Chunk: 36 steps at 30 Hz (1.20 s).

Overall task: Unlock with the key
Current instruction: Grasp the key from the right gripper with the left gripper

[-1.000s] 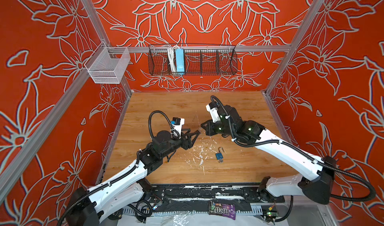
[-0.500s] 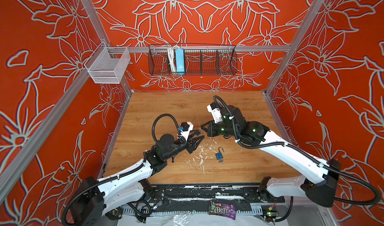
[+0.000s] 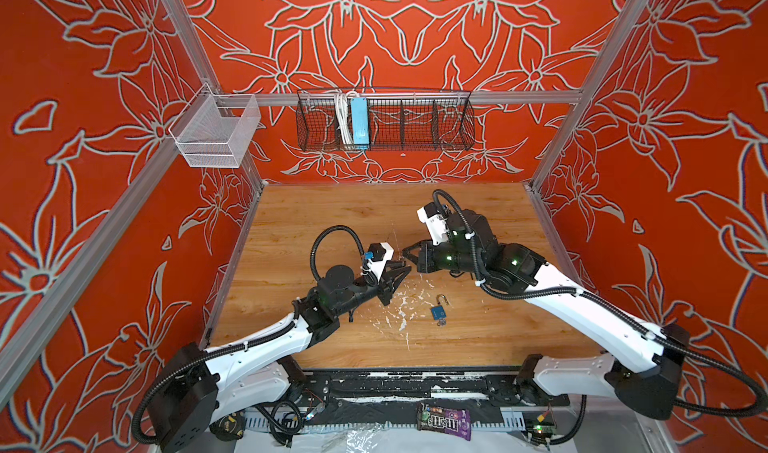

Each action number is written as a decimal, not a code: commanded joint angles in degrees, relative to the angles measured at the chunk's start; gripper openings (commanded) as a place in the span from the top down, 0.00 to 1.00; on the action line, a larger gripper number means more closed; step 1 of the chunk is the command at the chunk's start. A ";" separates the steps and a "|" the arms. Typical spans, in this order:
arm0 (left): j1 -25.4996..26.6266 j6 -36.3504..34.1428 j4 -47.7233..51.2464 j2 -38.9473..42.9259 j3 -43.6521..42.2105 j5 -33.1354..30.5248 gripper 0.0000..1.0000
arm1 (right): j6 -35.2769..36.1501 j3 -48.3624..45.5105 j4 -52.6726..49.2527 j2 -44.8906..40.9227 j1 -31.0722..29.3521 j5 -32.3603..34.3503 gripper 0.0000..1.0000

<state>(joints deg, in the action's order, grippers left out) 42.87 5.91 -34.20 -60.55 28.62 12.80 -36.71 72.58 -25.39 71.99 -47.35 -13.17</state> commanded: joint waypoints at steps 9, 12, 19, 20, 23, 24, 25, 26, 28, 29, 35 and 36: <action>0.37 -0.72 -2.88 -0.74 2.07 0.34 0.88 | -1.85 -1.22 1.93 -1.58 0.59 -1.51 1.00; 0.37 -1.06 -2.66 -0.75 2.39 -0.22 0.89 | -2.05 -1.30 1.86 -1.58 0.61 -1.77 1.00; 0.37 -1.52 -2.02 -0.73 2.90 -1.13 0.94 | -2.20 -1.62 2.08 -1.85 0.67 -1.51 1.00; 0.37 -1.60 -1.93 -0.76 2.98 -1.02 0.94 | -2.11 -1.60 2.04 -1.85 0.69 -1.51 1.00; 0.37 -1.78 -1.17 -0.72 3.17 -0.96 1.00 | -2.04 -1.58 2.09 -1.98 0.84 -1.42 1.00; 0.37 -1.78 -0.78 -0.71 3.29 -0.98 1.00 | -2.01 -1.57 2.10 -2.02 0.93 -1.43 1.00; 0.37 -1.78 -0.55 -0.63 3.38 -0.86 1.00 | -1.91 -1.60 2.08 -2.10 1.00 -1.50 1.00; 0.37 -1.77 -0.34 -0.60 3.41 -0.70 1.00 | -1.79 -1.48 1.85 -2.10 1.05 -1.43 1.00; 0.37 -1.87 0.21 -0.43 3.65 -0.76 1.00 | -1.65 -1.57 1.68 -2.35 1.22 -1.42 1.00; 0.37 -1.94 0.87 -0.29 3.83 -0.76 1.00 | -1.51 -1.64 1.51 -2.48 1.38 -1.31 1.00; 0.28 -2.73 7.02 -0.31 6.00 -0.23 1.00 | -0.17 -1.93 0.90 -3.85 3.33 -2.44 0.83; 0.28 -2.73 7.51 -0.43 6.22 -0.35 1.00 | 0.29 -2.18 1.30 -4.08 3.65 -3.21 0.78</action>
<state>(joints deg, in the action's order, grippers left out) 42.87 4.34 -29.52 -60.99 33.34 11.86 -37.34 71.44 -24.49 69.69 -44.75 -14.68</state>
